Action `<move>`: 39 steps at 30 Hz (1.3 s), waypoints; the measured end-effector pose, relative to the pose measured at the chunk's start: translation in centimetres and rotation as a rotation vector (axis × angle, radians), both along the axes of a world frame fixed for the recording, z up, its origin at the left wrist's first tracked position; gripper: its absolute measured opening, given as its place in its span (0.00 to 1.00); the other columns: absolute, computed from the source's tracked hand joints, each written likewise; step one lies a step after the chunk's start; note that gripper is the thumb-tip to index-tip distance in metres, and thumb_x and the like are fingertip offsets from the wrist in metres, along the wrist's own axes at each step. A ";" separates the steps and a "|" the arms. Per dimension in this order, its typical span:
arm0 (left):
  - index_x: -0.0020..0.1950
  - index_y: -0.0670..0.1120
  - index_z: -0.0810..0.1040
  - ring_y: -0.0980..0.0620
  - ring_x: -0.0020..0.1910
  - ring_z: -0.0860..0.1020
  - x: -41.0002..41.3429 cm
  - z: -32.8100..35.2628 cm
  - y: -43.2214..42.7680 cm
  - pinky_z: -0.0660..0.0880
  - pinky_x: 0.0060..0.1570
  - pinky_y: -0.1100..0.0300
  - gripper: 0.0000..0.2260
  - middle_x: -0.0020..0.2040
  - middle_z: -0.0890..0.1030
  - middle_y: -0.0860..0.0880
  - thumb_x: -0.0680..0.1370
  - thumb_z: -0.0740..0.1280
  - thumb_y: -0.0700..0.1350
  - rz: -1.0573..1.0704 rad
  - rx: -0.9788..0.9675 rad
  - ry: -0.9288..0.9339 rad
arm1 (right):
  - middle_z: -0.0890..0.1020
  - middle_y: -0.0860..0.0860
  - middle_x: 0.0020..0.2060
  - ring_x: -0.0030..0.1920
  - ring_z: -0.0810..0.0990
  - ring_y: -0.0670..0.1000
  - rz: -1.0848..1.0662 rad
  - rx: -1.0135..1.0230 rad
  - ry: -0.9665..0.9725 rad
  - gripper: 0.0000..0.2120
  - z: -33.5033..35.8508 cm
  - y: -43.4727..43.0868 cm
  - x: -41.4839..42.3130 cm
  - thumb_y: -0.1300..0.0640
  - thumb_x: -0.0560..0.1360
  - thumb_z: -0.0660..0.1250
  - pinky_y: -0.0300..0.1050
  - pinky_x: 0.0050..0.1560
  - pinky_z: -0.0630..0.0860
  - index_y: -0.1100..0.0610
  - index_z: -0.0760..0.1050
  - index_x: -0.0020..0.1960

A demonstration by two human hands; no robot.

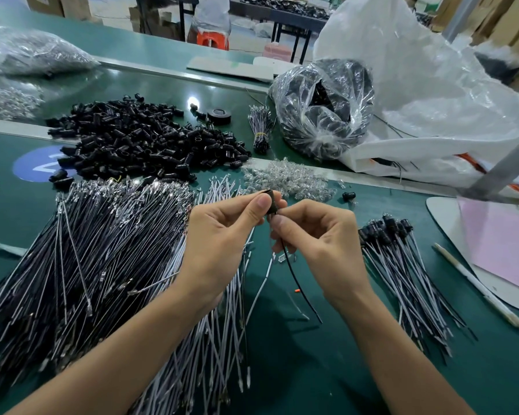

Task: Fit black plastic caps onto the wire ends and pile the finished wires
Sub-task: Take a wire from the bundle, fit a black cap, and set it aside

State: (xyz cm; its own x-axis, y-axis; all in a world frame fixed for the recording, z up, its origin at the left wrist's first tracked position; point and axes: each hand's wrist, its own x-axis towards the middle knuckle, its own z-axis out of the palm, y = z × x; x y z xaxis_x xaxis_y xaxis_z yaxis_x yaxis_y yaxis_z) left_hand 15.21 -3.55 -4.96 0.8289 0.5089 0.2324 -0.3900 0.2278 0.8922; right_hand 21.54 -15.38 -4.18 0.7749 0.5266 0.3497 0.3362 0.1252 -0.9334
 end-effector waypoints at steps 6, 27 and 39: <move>0.46 0.42 0.84 0.54 0.38 0.84 -0.1 0.2 -0.4 0.79 0.37 0.67 0.06 0.41 0.86 0.47 0.73 0.68 0.41 -0.004 -0.014 -0.014 | 0.82 0.51 0.29 0.28 0.79 0.48 -0.006 0.028 0.067 0.04 0.2 0.0 -0.1 0.68 0.73 0.70 0.36 0.32 0.74 0.64 0.81 0.41; 0.45 0.47 0.85 0.57 0.42 0.84 0.0 0.2 0.1 0.77 0.41 0.69 0.06 0.41 0.86 0.51 0.72 0.69 0.45 0.062 0.077 0.025 | 0.82 0.49 0.30 0.29 0.79 0.45 -0.092 -0.044 -0.066 0.04 0.0 0.1 -0.5 0.63 0.73 0.70 0.38 0.34 0.76 0.58 0.81 0.41; 0.47 0.42 0.84 0.52 0.46 0.85 0.2 -0.3 -0.1 0.80 0.48 0.62 0.10 0.44 0.86 0.47 0.72 0.69 0.46 0.051 -0.027 0.070 | 0.85 0.48 0.34 0.32 0.82 0.45 -0.142 -0.126 -0.069 0.03 0.2 0.3 -0.2 0.63 0.71 0.75 0.39 0.34 0.77 0.55 0.84 0.42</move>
State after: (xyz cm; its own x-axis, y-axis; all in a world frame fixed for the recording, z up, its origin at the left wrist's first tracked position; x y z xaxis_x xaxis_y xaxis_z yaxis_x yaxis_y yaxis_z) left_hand 15.45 -3.69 -5.27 0.8157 0.5558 0.1604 -0.3384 0.2335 0.9116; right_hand 21.30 -15.04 -4.03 0.8208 0.4568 0.3429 0.4059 -0.0440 -0.9129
